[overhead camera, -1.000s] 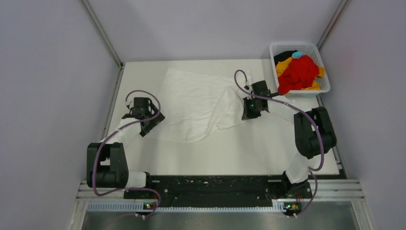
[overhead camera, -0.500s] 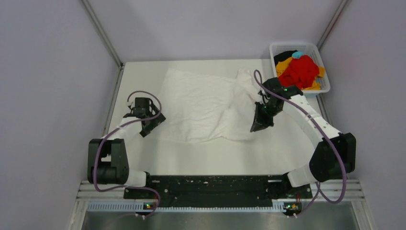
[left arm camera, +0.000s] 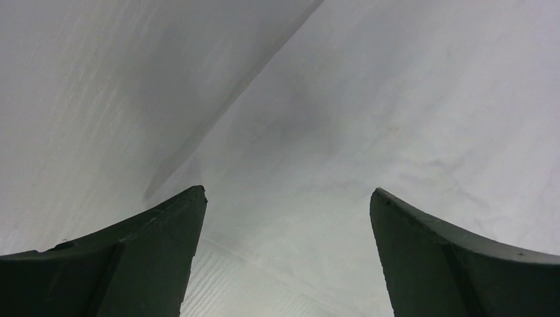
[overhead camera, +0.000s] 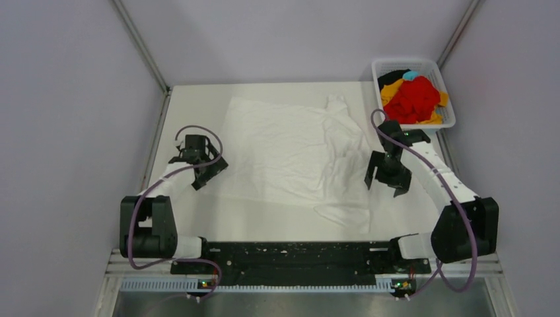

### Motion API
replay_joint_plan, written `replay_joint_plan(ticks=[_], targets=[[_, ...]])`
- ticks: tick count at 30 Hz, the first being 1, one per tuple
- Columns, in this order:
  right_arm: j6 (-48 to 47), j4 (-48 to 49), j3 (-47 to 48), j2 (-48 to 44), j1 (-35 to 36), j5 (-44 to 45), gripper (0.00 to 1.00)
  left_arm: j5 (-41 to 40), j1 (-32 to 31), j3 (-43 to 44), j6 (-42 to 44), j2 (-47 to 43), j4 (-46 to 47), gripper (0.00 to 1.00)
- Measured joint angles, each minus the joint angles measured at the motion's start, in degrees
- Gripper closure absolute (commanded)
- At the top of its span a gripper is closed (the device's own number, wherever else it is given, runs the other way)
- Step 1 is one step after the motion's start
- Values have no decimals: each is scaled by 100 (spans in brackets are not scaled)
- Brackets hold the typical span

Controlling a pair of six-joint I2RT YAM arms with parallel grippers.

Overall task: Fold and stack the t-shirts
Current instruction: Flatten out the tshirt

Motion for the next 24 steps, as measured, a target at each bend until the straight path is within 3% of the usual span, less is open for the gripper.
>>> replay_joint_plan(ticks=[1,4,11,18,24], targets=[[-76,74,24,-90,17,83,2,-2,2,0,-2,-59,-44,1],[-341,321,48,-365,251,157,1,-31,0,0,-4,-321,-210,1],[-780,1353,-170,-442,2194,-258,1,-719,94,2,-275,-1056,-831,1],[-601,2328,-994,-116,2247,-433,1,-992,472,-111,-553,-1283,-999,5],[-365,3047,-1023,601,2146,234,1,-695,529,-240,-782,-616,-820,22]])
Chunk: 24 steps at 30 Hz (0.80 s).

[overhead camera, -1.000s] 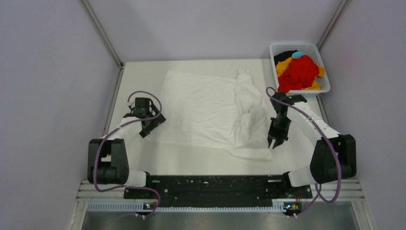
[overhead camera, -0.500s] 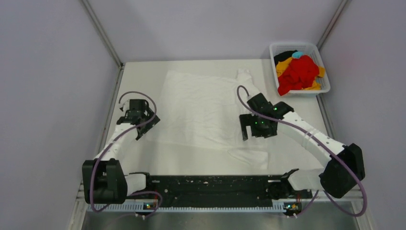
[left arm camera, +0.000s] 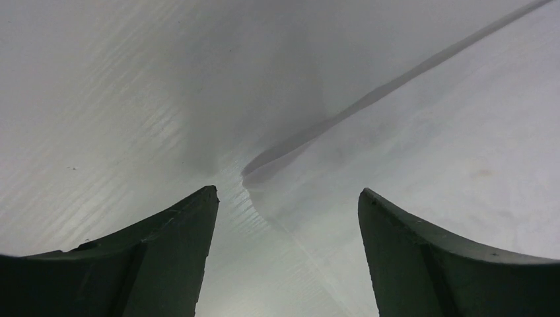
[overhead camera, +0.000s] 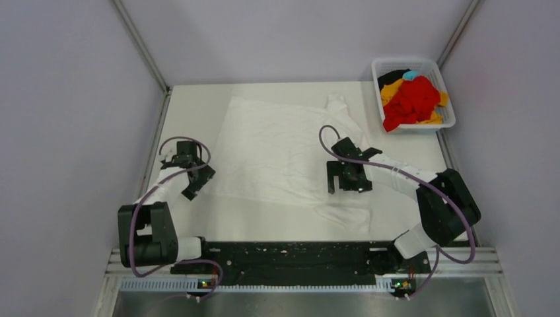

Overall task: Fold and stack the t-shirts
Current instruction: Flatten out the tshirt

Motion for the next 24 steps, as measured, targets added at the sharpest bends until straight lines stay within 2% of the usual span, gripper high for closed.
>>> replay_joint_plan(ticks=[3,7,11,20,24], targets=[[101,345,0,350,-214,81,1,125,0,-20,-94,350,96,36],[192,717,109,632,-658,79,1,216,4,15,-168,623,236,63],[192,975,457,966,-1012,66,1,286,17,72,-210,782,369,99],[144,1241,1316,1687,-1462,-103,1,669,20,361,-236,1141,573,100],[7,1255,1357,1665,-1563,-114,1,802,20,361,-153,1137,595,100]])
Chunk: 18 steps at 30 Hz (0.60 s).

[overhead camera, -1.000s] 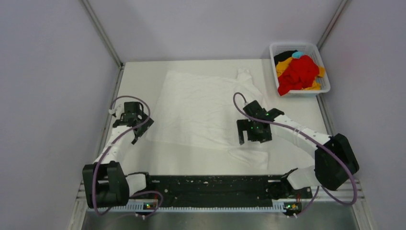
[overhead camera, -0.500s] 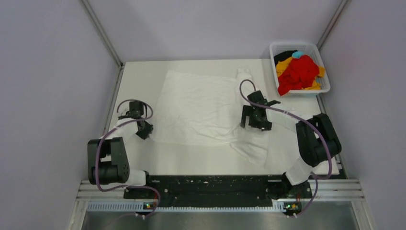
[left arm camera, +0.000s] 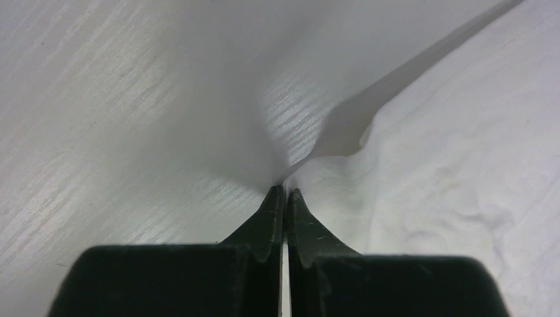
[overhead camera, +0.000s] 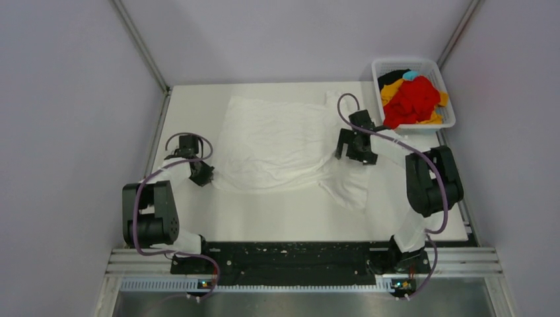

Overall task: Fold and stack the t-shirts
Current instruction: Flatten out the tshirt

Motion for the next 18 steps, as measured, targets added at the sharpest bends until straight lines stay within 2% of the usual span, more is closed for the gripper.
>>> replay_joint_plan(ticks=[4,8,10,11,15,18], targets=[[-184,-345,-245,-656,-2,87,1,83,0,-2,63,-57,-105,100],[-205,-1117,-492,-1884,157,402,2,142,0,-2,140,-210,-184,100],[-116,-1460,-605,-2398,498,551,4,188,0,-2,203,-284,-188,100],[2,-1683,-721,-2669,887,584,5,212,0,-2,243,-315,-192,100],[400,-1943,-1196,-2872,1626,334,17,256,0,-2,372,-334,-225,100],[739,-1963,-1871,-2874,1705,107,20,278,0,-15,424,-337,-221,100]])
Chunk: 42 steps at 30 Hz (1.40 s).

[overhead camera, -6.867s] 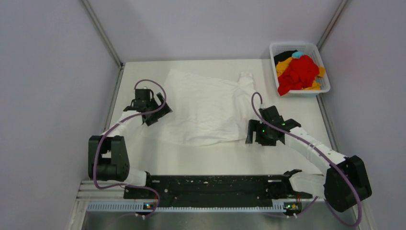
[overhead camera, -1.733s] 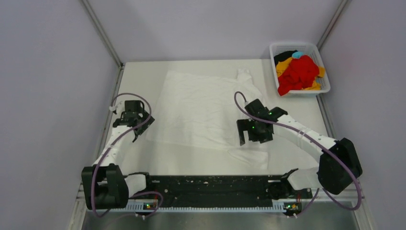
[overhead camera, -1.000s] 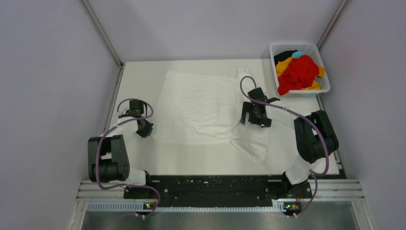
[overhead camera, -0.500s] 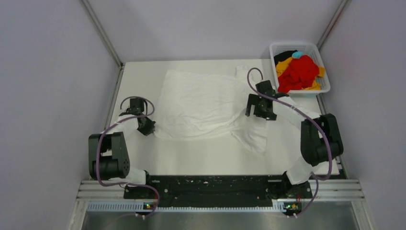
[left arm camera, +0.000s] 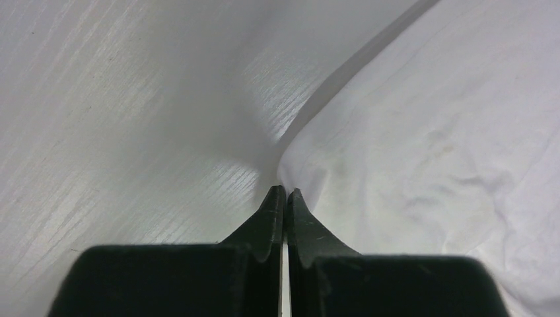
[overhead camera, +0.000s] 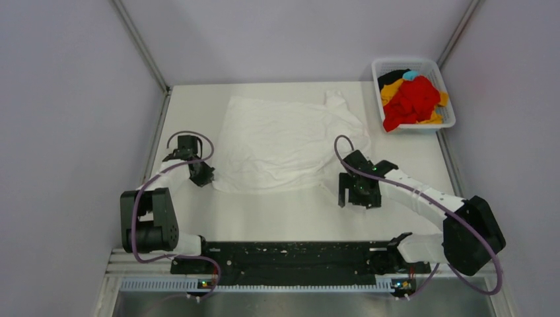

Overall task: Fold and stack the t-shirts
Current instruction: Flatten out the tshirt

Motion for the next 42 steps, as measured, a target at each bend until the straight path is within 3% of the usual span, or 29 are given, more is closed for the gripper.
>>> replay_joint_plan(ticks=[4,11,14,17,25,34,42], targets=[[251,22,-476,105,-2,7,28,48,0,-20,55,0,0,100],[195,479,-409,765,-4,164,42,107,0,-20,103,0,2,100],[125,566,-339,883,-4,79,65,109,0,-20,107,0,2,100],[68,645,-321,903,-2,66,100,107,0,-20,107,-9,2,100],[-162,595,-68,868,-107,247,100,286,-2,385,426,-428,-232,100],[-920,1388,2745,835,-887,546,100,568,-11,1891,382,-988,136,100],[-1921,1532,4572,278,-973,1108,100,575,-13,3652,389,-1329,214,100]])
